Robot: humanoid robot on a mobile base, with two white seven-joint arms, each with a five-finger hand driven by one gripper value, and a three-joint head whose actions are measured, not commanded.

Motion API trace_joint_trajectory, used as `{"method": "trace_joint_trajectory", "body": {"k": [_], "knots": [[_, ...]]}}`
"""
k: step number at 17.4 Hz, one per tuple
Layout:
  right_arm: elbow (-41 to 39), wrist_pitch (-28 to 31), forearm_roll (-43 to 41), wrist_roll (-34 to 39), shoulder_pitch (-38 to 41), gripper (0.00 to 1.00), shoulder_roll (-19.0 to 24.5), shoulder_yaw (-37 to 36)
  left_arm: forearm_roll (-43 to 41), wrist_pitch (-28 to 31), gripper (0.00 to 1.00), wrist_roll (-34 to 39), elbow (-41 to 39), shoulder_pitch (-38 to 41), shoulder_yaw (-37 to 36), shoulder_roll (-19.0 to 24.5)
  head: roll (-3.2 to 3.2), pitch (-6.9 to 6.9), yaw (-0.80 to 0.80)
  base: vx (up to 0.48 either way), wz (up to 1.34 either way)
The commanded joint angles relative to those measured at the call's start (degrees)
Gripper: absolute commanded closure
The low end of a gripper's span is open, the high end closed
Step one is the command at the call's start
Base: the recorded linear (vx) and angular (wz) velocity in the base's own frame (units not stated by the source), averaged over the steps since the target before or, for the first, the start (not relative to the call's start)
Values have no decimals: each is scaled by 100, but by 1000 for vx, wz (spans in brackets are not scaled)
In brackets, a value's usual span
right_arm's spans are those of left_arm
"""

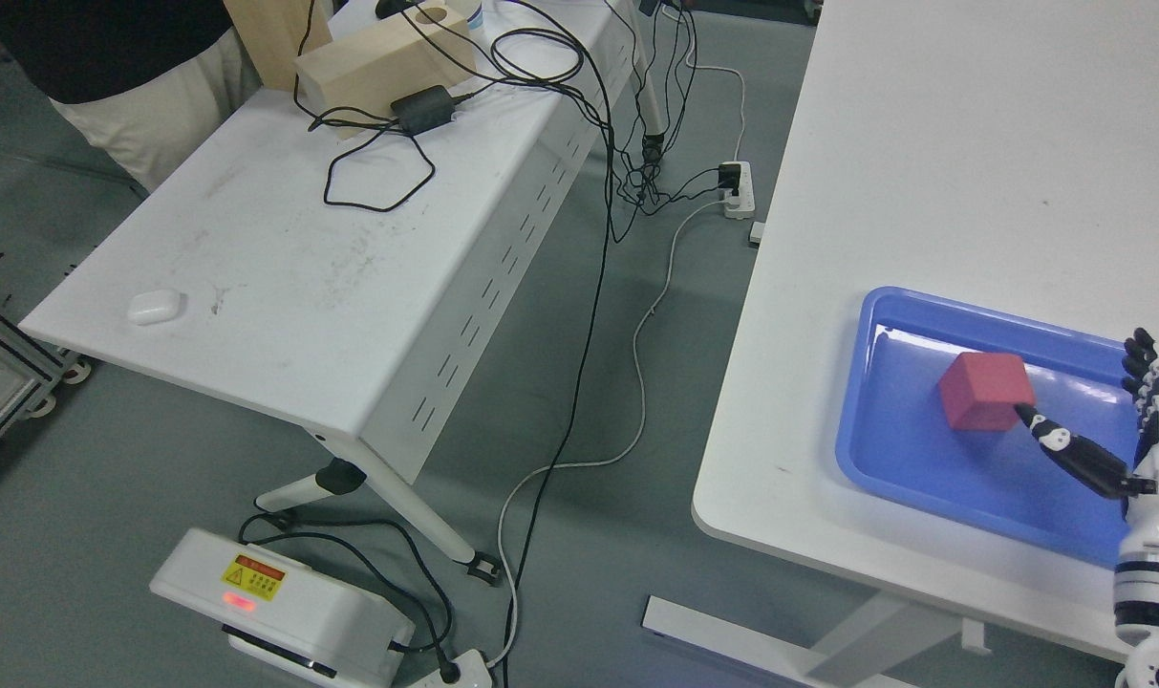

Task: Pick pink block from left shelf to tray
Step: 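Withdraw the open right hand away from the blue tray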

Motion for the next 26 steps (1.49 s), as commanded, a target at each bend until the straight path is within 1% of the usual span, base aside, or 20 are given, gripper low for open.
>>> {"method": "trace_joint_trajectory", "body": {"k": [1,3,6,16,26], "knots": [[-2,27,-681,22,-3,0,19,-239,-9,2,0,5,0,52,0,100,0,0,0,-3,-11],[-2,79,-681,22,6,0,20,-248,-9,2,0,5,0,52,0,100,0,0,0,-21,-24],[-2,325,-689,5,6,0,28,-326,-9,2,0,5,0,52,0,100,0,0,0,-60,-34],[7,361,-689,5,58,0,20,-327,-9,11,0,5,0,52,0,100,0,0,0,-128,-46],[25,361,-681,5,50,0,20,-327,-9,2,0,5,0,52,0,100,0,0,0,-109,-219]]}}
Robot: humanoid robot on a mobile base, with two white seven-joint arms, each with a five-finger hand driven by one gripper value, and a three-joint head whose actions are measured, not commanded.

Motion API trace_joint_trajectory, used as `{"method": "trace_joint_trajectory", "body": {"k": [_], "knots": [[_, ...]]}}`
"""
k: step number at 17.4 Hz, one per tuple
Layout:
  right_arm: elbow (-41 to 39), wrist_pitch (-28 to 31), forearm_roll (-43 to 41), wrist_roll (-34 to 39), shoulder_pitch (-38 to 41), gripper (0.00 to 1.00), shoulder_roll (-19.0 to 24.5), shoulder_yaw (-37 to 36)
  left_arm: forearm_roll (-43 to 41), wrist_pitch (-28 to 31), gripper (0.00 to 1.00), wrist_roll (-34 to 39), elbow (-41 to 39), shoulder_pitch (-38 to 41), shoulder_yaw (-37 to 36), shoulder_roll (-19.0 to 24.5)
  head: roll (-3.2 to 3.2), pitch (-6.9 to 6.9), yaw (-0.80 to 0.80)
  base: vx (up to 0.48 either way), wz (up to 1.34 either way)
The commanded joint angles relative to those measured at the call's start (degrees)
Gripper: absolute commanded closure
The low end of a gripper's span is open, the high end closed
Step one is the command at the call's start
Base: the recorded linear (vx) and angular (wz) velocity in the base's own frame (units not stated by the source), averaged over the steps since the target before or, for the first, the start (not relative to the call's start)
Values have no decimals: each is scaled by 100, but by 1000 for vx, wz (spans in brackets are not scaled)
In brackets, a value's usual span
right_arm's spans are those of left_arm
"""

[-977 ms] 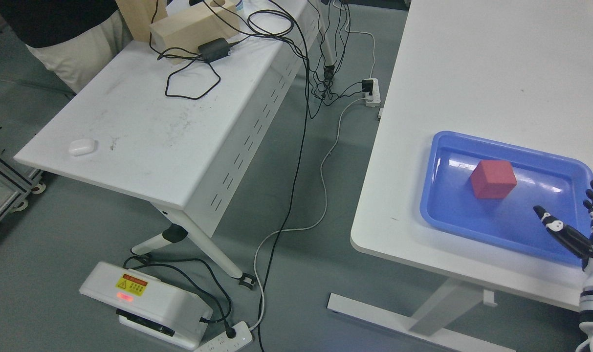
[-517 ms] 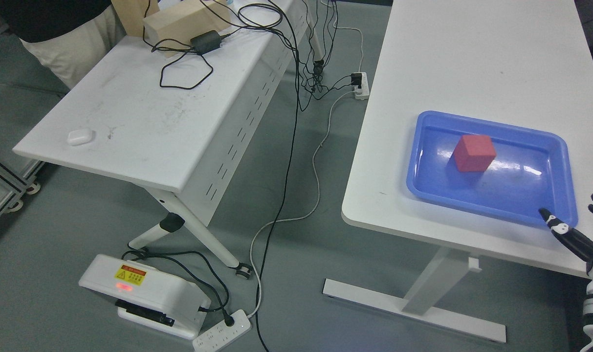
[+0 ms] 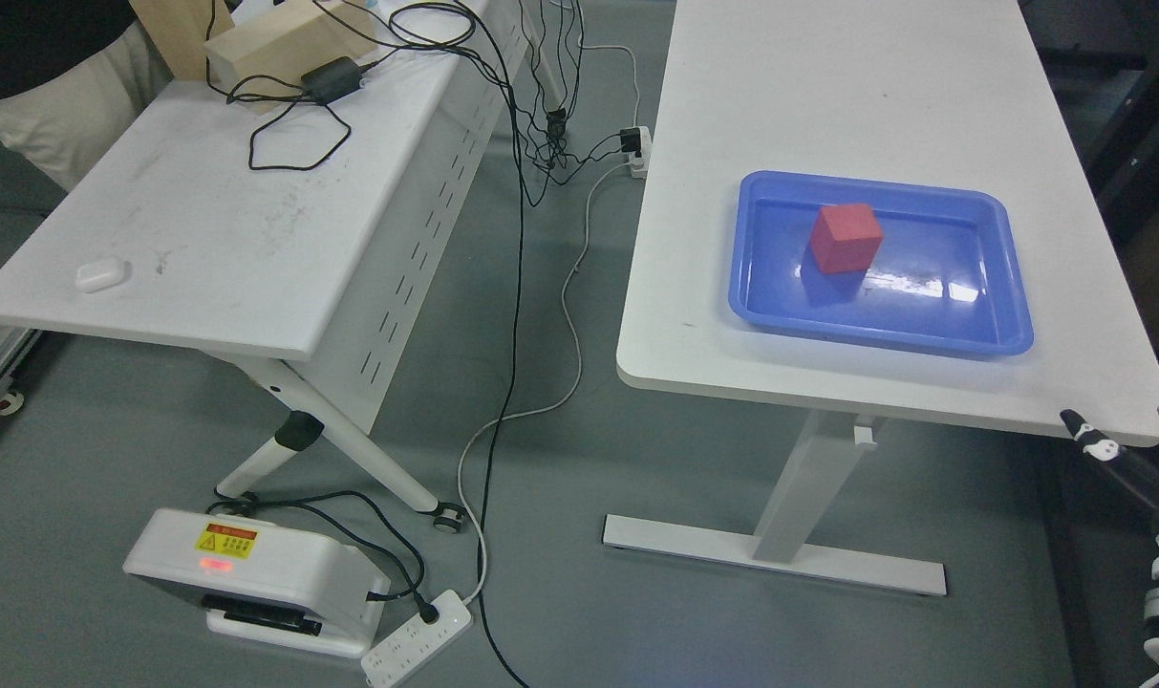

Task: Pick pink block from left shelf to tray
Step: 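Withdraw the open right hand away from the blue tray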

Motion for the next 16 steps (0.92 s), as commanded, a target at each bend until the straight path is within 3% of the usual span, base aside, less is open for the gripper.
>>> {"method": "trace_joint_trajectory", "body": {"k": [1,16], "knots": [[17,2,-2,-4,-17,0,0,-23,-9,1,0,5,0,53,0,100,0,0,0,-143,-84],[26,-7,-10,4,-44,0,0,-23,-9,1,0,5,0,53,0,100,0,0,0,-145,-2]]}}
